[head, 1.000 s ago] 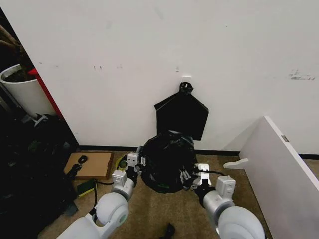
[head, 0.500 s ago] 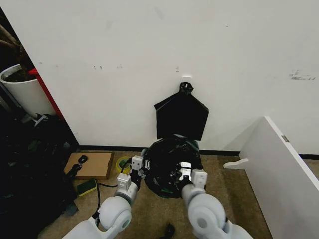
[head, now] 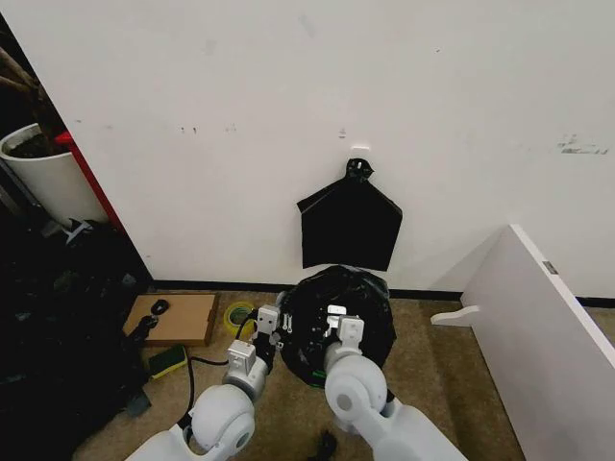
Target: Place the garbage bag over the trash bin.
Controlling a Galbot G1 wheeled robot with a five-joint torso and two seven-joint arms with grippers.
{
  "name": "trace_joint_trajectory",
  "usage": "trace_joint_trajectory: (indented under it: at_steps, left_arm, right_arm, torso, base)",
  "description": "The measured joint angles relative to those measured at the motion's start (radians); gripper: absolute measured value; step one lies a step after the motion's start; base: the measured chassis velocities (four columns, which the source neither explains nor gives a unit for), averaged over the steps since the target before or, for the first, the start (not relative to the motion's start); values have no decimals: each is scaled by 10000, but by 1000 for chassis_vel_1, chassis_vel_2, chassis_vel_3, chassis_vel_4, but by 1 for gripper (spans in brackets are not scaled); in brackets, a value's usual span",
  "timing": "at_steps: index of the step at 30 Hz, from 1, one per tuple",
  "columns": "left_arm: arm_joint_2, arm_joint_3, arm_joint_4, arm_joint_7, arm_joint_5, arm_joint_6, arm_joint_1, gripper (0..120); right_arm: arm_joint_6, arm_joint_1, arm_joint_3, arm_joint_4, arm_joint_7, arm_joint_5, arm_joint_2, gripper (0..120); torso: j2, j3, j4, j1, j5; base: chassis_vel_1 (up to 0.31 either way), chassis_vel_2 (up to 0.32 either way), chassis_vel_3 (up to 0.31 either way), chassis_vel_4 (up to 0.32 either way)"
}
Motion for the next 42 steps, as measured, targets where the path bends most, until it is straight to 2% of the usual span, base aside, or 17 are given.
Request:
trace_joint_trajectory:
  at_steps: [8, 42]
  left_arm:
    - [14, 11, -130, 46, 90, -12, 149, 1]
    - [298, -46, -429, 475, -44, -252, 390, 1]
  right_arm:
    - [157, 216, 12, -925, -136, -442, 303, 0]
    - [405, 995, 113, -2421, -647, -486, 535, 0]
  torso:
    - [0, 0, 1, 0, 0]
    - [0, -1, 1, 0, 1]
  base:
    - [0, 0, 0, 0]
    - [0, 0, 0, 0]
